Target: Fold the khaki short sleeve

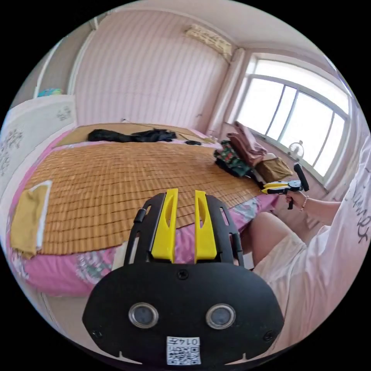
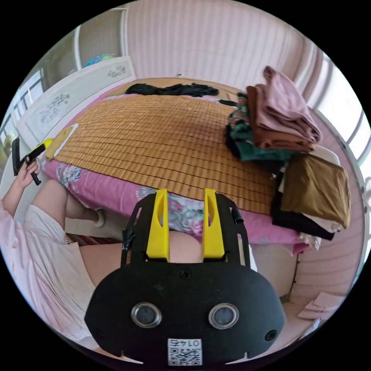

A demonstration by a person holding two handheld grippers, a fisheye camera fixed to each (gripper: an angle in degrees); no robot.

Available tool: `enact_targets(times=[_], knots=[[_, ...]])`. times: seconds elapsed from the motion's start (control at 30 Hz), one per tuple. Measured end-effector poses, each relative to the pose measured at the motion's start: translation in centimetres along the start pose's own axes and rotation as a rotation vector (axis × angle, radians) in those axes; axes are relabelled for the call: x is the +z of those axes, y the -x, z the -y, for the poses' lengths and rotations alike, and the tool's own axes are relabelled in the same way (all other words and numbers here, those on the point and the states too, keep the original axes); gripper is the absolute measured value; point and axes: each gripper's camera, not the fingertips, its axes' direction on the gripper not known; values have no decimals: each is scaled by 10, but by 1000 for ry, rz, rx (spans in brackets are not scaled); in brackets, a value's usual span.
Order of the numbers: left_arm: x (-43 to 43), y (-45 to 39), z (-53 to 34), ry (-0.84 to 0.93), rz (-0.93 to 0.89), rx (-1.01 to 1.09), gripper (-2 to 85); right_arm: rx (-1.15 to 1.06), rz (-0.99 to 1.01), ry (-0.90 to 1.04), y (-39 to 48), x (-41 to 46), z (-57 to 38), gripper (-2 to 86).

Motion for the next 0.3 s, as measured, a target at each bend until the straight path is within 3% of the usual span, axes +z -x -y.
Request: enact_targets(times=[0.07, 0.3], knots=[[49, -49, 25, 29, -87, 92, 83, 80, -123, -22, -49, -22, -24, 136], [246, -243, 109, 157, -340, 392, 122, 296, -260, -96, -173, -72, -40, 137]])
